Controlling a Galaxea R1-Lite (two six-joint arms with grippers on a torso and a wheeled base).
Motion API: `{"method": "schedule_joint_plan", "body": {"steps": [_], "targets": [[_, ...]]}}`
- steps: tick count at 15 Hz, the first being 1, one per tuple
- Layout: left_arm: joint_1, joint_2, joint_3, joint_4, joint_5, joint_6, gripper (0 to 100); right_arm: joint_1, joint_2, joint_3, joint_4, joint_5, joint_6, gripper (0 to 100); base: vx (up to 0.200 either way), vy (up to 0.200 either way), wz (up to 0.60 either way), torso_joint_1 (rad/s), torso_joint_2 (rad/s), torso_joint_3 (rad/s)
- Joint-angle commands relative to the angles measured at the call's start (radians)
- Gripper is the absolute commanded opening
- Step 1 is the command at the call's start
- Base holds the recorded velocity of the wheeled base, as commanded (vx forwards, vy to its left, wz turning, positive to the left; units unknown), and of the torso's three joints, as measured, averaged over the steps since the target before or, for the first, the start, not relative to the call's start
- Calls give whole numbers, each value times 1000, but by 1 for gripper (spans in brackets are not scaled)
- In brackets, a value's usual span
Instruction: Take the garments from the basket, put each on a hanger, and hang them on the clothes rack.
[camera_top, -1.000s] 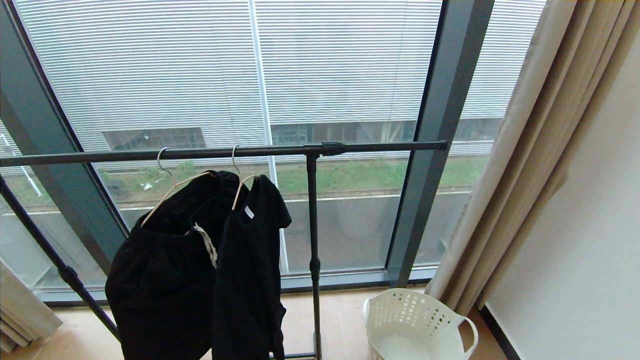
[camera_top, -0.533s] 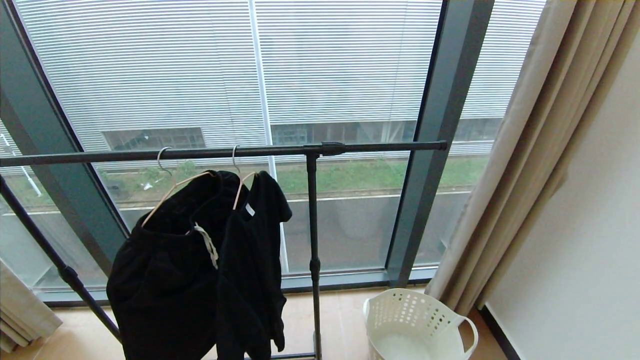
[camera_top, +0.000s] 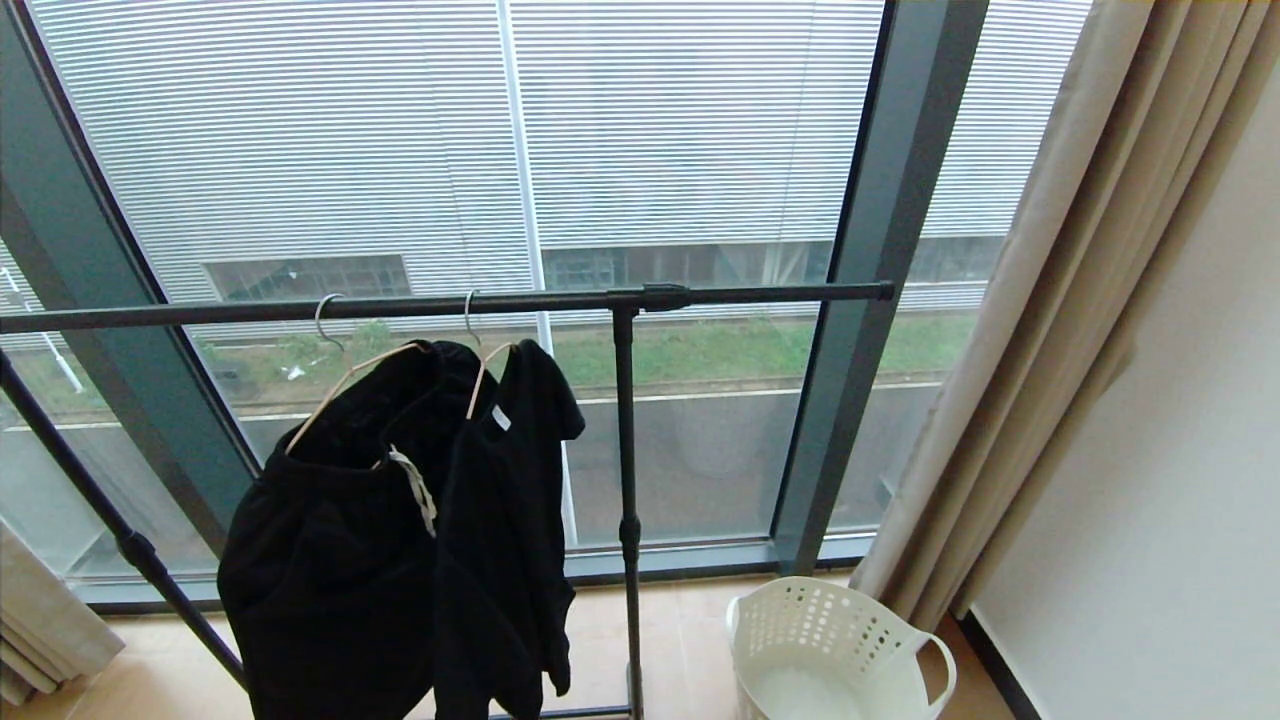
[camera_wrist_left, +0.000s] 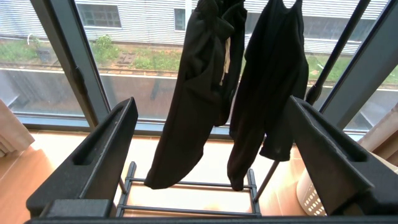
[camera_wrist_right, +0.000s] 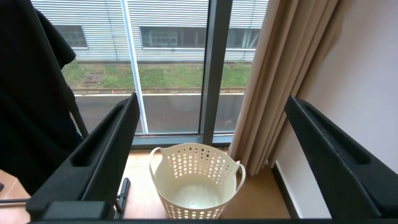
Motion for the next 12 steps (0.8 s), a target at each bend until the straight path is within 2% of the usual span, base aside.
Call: {"method": "schedule_joint_plan", "body": {"steps": [1, 12], "targets": [[0, 1, 0, 0, 0, -1, 100, 0, 1, 0, 0, -1, 0, 100, 0, 0, 0, 0, 0, 0], [0, 1, 0, 0, 0, -1, 100, 0, 1, 0, 0, 1, 0, 100, 0, 0, 0, 0, 0, 0]]}}
